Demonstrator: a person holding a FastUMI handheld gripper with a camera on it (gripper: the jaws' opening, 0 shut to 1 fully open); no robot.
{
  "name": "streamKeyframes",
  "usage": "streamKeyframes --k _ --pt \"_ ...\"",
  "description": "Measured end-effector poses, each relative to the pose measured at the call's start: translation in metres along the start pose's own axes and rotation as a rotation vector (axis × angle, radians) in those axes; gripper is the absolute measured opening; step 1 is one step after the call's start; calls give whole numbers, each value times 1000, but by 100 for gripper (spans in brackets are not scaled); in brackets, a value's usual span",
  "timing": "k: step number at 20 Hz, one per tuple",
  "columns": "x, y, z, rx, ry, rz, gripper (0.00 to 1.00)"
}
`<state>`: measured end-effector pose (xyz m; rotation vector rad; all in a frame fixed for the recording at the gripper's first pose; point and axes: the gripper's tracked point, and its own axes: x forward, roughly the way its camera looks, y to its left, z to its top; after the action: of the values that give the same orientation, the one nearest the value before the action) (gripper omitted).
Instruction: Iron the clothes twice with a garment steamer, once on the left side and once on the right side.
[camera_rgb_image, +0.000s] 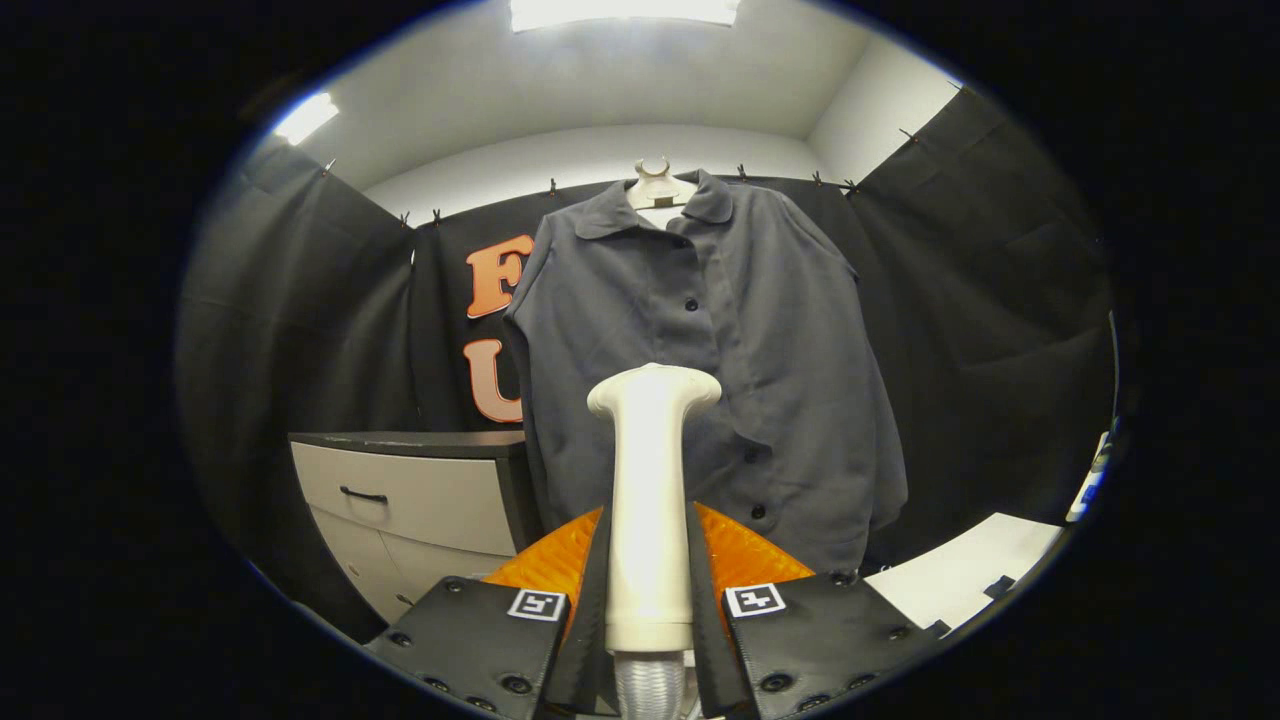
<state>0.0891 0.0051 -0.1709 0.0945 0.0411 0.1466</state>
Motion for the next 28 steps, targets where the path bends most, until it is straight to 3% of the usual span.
streamKeyframes --k 7,14,22,28 --pt "-13 -19 80 -6 -114 2 44" --pt "19 -70 132 7 -158 -56 44" --pt "86 -119 159 -28 -160 -101 44" --pt "106 -126 154 -39 -161 -99 44"
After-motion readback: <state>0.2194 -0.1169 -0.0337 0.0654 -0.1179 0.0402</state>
